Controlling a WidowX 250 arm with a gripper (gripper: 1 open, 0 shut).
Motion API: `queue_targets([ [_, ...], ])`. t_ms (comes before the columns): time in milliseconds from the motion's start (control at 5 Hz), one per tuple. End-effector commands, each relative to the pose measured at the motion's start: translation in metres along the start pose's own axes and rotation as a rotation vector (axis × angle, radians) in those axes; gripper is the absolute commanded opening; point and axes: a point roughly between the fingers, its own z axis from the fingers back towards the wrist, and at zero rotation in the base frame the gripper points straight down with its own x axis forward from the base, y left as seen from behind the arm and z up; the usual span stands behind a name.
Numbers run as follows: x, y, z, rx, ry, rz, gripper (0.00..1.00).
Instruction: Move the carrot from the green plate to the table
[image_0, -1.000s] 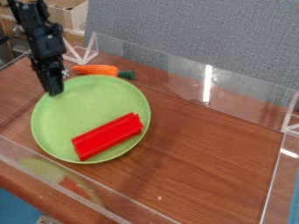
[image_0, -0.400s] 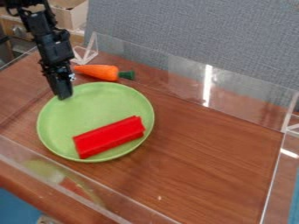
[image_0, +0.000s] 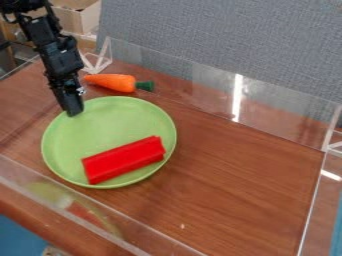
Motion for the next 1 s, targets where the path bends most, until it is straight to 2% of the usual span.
queue_targets([
  [0,-0.014,0.006,0.013,0.011,-0.022,-0.008,0.0],
  [200,-0.017,0.005,0.014,-0.009,-0.012,-0.033,0.0],
  [400,-0.02,0.005,0.013,-0.025,-0.019,0.0,0.0],
  [600,-0.021,0.005,0.012,-0.041,-0.023,0.031,1.0],
  [800,-0.031,0.005,0.014,-0.056,-0.002,0.001,0.0],
])
